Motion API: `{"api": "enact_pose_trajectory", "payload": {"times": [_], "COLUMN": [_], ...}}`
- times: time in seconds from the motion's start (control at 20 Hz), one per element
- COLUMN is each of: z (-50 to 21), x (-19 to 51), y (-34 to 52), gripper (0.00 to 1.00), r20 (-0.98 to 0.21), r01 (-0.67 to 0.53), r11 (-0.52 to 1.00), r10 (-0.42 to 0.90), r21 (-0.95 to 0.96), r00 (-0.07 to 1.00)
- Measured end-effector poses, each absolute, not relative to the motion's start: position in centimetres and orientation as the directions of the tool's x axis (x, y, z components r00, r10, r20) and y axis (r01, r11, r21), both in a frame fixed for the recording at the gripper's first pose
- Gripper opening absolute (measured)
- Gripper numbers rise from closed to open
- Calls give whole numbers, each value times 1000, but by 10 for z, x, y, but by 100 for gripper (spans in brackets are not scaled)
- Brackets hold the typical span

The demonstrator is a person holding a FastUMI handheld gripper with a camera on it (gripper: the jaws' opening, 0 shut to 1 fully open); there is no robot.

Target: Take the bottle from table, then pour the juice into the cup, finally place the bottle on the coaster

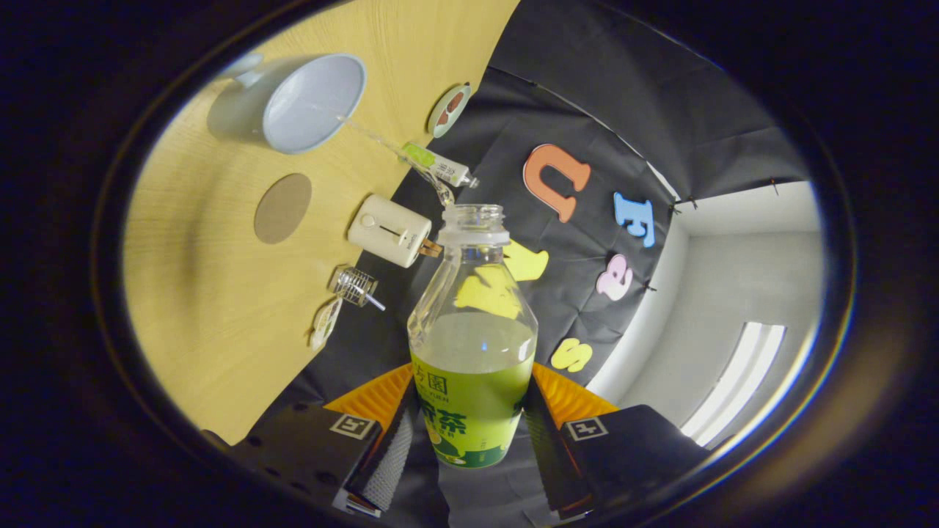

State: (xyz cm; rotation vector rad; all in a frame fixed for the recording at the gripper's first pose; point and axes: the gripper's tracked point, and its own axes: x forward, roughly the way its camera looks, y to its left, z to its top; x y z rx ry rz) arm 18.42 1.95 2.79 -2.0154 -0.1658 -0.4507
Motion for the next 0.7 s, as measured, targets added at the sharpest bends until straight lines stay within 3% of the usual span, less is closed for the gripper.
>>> {"api": "enact_pose_trajectory", "payload": {"times": [0.7], "z": [32], "x": [171], "y": [36], "gripper": [79], "r20": [430], "r01": [348], "r11": [-568], "r10": [-11], "r21": [-746], "r00": [903]}}
